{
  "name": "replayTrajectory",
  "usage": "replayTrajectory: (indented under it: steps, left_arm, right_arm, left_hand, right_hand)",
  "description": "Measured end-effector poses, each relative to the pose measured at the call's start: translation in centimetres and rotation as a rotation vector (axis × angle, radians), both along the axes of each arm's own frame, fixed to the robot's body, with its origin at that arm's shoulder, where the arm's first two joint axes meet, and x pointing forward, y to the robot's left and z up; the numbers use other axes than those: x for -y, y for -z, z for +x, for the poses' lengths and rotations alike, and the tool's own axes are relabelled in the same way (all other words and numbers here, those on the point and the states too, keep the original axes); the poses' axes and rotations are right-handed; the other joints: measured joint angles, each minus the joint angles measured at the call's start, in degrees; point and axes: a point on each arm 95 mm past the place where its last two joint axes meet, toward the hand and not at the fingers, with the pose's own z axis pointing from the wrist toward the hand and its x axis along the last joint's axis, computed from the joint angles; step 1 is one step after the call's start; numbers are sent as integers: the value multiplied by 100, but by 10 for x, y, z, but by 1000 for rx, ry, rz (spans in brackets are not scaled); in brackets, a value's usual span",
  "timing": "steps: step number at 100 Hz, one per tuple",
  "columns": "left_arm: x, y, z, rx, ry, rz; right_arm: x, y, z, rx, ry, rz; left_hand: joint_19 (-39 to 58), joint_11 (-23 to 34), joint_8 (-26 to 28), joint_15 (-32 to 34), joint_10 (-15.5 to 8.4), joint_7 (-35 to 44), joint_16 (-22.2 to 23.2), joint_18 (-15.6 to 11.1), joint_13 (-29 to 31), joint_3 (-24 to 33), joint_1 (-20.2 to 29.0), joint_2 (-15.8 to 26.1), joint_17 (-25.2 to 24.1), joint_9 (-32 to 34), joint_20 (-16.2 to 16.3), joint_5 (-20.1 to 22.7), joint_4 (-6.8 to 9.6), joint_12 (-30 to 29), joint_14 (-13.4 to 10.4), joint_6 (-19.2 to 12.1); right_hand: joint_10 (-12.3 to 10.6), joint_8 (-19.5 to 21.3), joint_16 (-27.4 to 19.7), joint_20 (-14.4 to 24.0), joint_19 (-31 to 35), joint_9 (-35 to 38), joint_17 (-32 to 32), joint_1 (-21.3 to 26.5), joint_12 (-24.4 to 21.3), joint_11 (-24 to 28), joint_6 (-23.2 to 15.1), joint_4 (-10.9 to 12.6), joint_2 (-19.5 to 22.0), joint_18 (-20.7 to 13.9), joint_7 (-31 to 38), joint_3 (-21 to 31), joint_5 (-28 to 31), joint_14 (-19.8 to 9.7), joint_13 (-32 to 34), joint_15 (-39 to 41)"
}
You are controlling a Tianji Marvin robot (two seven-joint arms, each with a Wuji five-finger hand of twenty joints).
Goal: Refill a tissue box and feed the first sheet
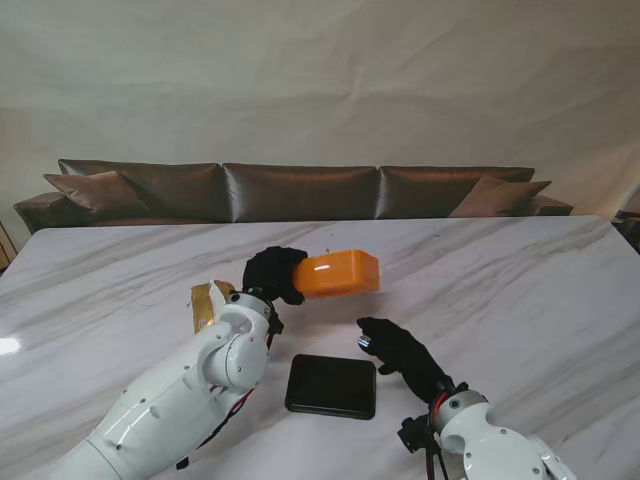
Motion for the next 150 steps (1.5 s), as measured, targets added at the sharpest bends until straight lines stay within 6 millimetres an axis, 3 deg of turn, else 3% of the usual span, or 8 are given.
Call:
replayTrajectory:
  steps: [23,71,104,123,150]
  left_arm:
    - [1,-1,5,-1,37,83]
    - [4,25,10,-42,58,229]
    - [9,40,15,-22,41,298]
    - [10,42,21,-18,66,318]
    - [11,44,27,-2,85,355]
  right_arm:
    - [1,1,-1,-1,8,-3]
    - [-1,9,-1,-23,8,9]
    - [1,13,0,-27,14,9]
    - [1,14,-1,-33,16,9]
    - [1,15,0,-40,17,13]
  left_hand:
    - [0,-30,3,-83,-50,-2,-4,-63,3,0,-69,52,0,0,0,-16,0,-33,-60,-51]
    - [0,-102,-76,-200,-266,-73,-19,-212,64,2,-470,421,12,-2,0,-227,0,-221,-202,-64]
    - [0,-135,-431,-203,-344,-67,-108,-228,65,2,-697,599,13,-3,0,-355,-1,-340,-223,-55]
    - [0,-142,-557,-411,-544,-55,-276,-245,66,-6,-1180,950,13,-3,-5,-440,-287,-600,-236,-48]
    - [0,-173,-899,-951,-722,-245,-440,-246,66,-235,-1945,1556,13,-3,-203,-513,-347,-857,-230,-11]
  right_hand:
    - [0,34,0,0,5,0,0,2,1,2,0,0,0,0,11,0,0,0,0,0]
    - [20,43,0,-5,6,0,0,58,2,5,1,0,0,0,60,-9,0,0,0,0]
    - [25,47,1,-9,7,0,0,118,18,20,2,0,0,1,63,-10,0,0,0,0]
    - [29,67,1,-9,9,121,0,118,19,69,2,0,0,0,63,-10,2,0,0,1]
    - [30,68,1,-11,14,121,0,118,19,70,3,0,0,0,65,-10,14,0,1,2]
